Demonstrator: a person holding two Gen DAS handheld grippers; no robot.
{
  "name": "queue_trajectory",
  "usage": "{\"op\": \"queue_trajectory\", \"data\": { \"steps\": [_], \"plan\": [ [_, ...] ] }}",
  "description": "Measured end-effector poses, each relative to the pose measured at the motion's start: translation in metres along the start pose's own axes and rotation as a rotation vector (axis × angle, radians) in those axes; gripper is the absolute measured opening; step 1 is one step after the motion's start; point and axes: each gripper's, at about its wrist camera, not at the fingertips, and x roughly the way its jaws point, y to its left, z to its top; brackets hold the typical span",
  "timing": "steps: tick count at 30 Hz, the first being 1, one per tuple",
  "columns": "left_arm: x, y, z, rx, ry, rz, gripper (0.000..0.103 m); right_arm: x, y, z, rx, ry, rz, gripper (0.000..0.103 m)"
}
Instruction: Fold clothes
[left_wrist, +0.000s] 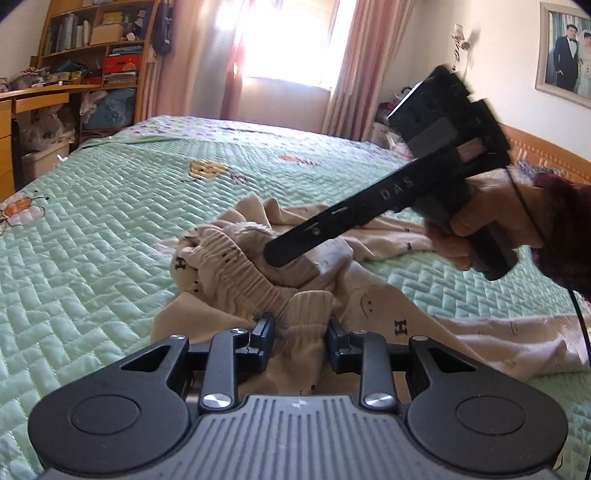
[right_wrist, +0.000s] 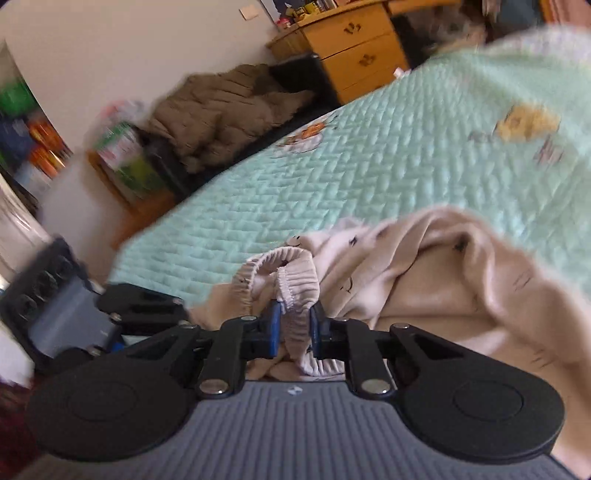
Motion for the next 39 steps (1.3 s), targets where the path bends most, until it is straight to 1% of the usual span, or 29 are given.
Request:
{"op": "queue_trajectory", "data": {
  "steps": [1,4,6,7,9,10,13,16,17,18,19,20,21,22,23,26,28,29,30,33,34,37,38,39],
  "plan": [
    [-0.003,0.002,0.001,-0.012,-0.018,0.008,0.03,-0.002,0.011,0.004,-0.047,0.007,-0.078,0.017],
    [-0.012,0.011,0.003,-0.064,-0.083,0.029,0.028,0.0,0.055,0.017,-0.343,0.063,-0.422,0.016],
    [-0.019,0.017,0.005,-0.103,-0.128,0.038,0.025,0.012,0.085,0.02,-0.591,0.092,-0.615,0.016],
    [-0.022,0.019,0.006,-0.121,-0.147,0.04,0.024,0.018,0.101,0.021,-0.716,0.106,-0.711,0.016],
    [-0.029,0.023,0.006,-0.156,-0.188,0.038,0.024,0.035,0.114,0.025,-0.905,0.117,-0.851,0.016],
    [-0.033,0.026,0.005,-0.179,-0.213,0.031,0.024,0.045,0.118,0.026,-0.995,0.122,-0.9,0.016],
    [-0.046,0.038,0.003,-0.254,-0.289,0.019,0.024,0.072,0.122,0.038,-1.158,0.108,-0.962,0.016],
    [-0.06,0.055,-0.002,-0.34,-0.362,0.004,0.022,0.114,0.117,0.06,-1.236,0.135,-0.972,0.014],
    [-0.064,0.061,-0.004,-0.367,-0.382,-0.008,0.022,0.13,0.115,0.069,-1.25,0.151,-0.976,0.016],
    [-0.066,0.066,-0.006,-0.386,-0.393,-0.018,0.022,0.146,0.112,0.077,-1.265,0.167,-0.98,0.022],
    [-0.067,0.069,-0.008,-0.398,-0.392,-0.011,0.022,0.16,0.11,0.084,-1.231,0.183,-0.959,0.03],
    [-0.068,0.073,-0.009,-0.409,-0.388,-0.002,0.022,0.171,0.106,0.093,-1.179,0.21,-0.931,0.033],
    [-0.068,0.077,-0.01,-0.423,-0.38,0.023,0.023,0.183,0.102,0.101,-1.126,0.238,-0.904,0.034],
    [-0.068,0.082,-0.011,-0.446,-0.372,0.053,0.023,0.189,0.097,0.11,-1.044,0.25,-0.884,0.034],
    [-0.068,0.087,-0.012,-0.482,-0.368,0.083,0.023,0.188,0.093,0.118,-0.956,0.23,-0.85,0.034],
    [-0.072,0.105,-0.014,-0.599,-0.389,0.117,0.024,0.165,0.074,0.142,-0.619,0.155,-0.616,0.037],
    [-0.075,0.112,-0.018,-0.662,-0.408,0.12,0.026,0.148,0.052,0.151,-0.38,0.11,-0.486,0.038],
    [-0.077,0.114,-0.02,-0.681,-0.416,0.117,0.027,0.141,0.044,0.153,-0.305,0.072,-0.493,0.039],
    [-0.079,0.116,-0.021,-0.695,-0.421,0.117,0.031,0.134,0.036,0.155,-0.231,0.034,-0.501,0.042],
    [-0.083,0.117,-0.022,-0.723,-0.425,0.139,0.039,0.12,0.049,0.15,-0.304,-0.066,-0.589,0.042],
    [-0.085,0.118,-0.023,-0.733,-0.43,0.142,0.04,0.115,0.053,0.148,-0.329,-0.099,-0.618,0.042],
    [-0.091,0.122,-0.026,-0.77,-0.44,0.152,0.041,0.093,0.075,0.126,-0.244,-0.065,-0.396,0.042],
    [-0.092,0.123,-0.026,-0.777,-0.44,0.162,0.041,0.085,0.087,0.112,-0.234,-0.056,-0.335,0.042],
    [-0.094,0.123,-0.028,-0.782,-0.442,0.172,0.041,0.077,0.102,0.098,-0.257,-0.047,-0.307,0.042]
  ]
}}
